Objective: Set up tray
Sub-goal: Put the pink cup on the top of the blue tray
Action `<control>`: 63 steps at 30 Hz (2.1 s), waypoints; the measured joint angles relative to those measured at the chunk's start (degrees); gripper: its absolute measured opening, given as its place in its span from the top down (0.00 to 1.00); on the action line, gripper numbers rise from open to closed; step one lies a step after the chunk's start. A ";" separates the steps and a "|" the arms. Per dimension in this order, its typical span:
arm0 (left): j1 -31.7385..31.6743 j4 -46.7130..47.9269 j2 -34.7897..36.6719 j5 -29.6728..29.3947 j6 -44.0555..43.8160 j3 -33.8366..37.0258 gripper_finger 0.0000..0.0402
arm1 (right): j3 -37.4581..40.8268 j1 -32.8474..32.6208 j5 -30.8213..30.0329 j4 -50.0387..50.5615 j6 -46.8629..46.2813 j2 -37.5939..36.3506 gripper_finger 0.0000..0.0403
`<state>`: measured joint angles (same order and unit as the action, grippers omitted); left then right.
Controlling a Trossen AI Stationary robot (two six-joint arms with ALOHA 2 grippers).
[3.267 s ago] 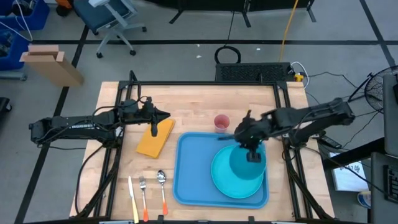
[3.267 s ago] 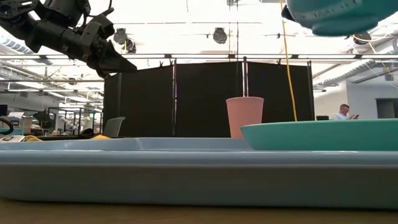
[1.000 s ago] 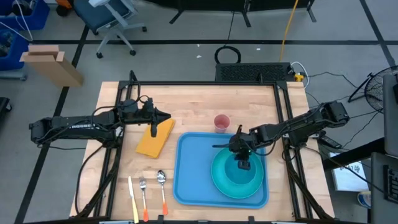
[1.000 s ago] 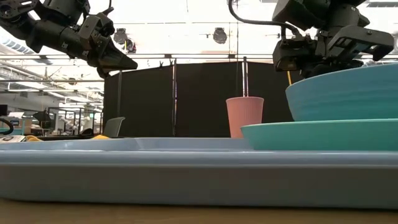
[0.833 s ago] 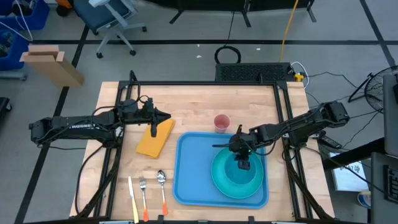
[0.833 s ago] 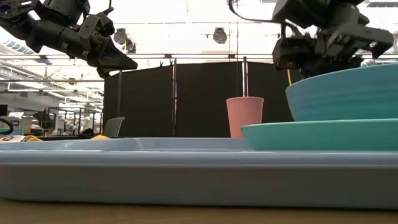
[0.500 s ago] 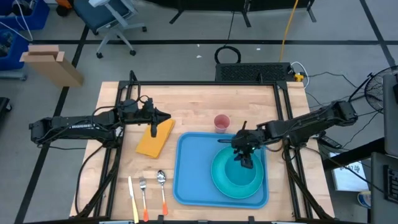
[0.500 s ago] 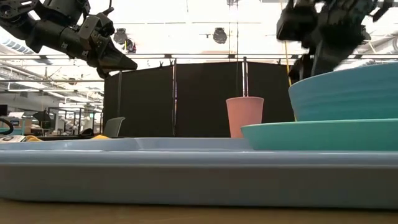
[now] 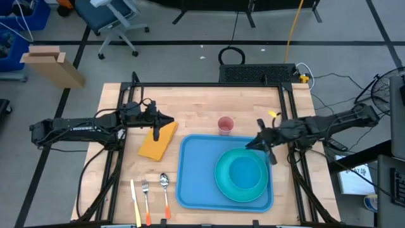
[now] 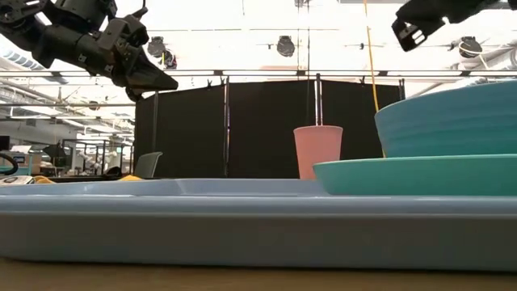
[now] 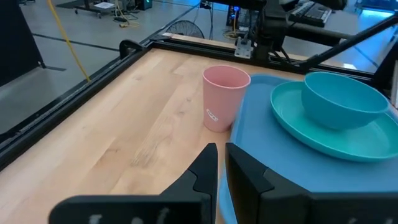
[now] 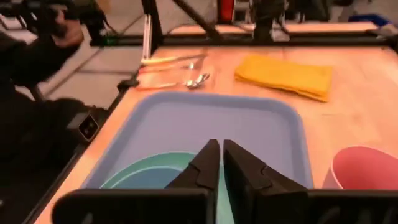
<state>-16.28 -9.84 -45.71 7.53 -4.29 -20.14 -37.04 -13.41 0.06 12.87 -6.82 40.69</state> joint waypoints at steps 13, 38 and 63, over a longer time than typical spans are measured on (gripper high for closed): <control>1.04 1.09 0.00 -0.11 0.55 0.00 0.92 | 20.42 5.23 -7.39 -22.22 6.48 -14.90 1.00; 7.35 32.37 -32.80 -11.74 1.43 -39.84 0.90 | 33.17 6.69 -7.65 -44.33 12.83 -18.37 1.00; 15.08 67.55 -83.13 -14.77 18.20 -105.62 0.22 | 33.21 6.69 -9.27 -41.32 13.68 -18.31 1.00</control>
<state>-1.20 57.71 -128.84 -7.24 13.90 -125.76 -3.83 -6.72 -9.21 -28.45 6.85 22.39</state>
